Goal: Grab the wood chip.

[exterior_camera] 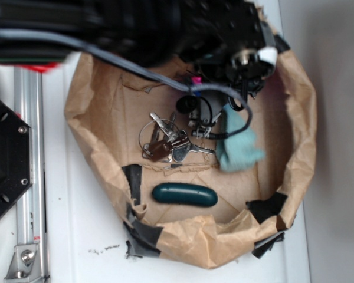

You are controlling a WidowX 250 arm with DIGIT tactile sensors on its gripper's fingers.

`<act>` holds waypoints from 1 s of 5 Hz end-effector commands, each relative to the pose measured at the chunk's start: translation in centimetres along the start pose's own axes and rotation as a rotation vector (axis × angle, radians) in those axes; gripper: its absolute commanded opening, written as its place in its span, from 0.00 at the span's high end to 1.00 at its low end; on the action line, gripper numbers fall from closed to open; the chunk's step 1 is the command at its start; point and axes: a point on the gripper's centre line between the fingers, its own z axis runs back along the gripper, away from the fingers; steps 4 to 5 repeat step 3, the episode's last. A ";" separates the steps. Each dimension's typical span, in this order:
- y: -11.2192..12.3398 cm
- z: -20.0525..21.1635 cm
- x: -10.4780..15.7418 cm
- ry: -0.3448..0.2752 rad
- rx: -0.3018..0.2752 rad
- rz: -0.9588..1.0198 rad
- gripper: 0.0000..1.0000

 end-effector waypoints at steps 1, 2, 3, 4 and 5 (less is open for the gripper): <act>-4.5 9.7 1.4 -0.076 -0.088 0.089 1.00; -7.0 9.9 1.2 -0.085 -0.022 0.056 1.00; -8.3 9.8 0.1 -0.080 0.001 0.080 1.00; -8.3 9.8 0.1 -0.080 0.001 0.080 1.00; -8.3 9.8 0.1 -0.080 0.001 0.080 1.00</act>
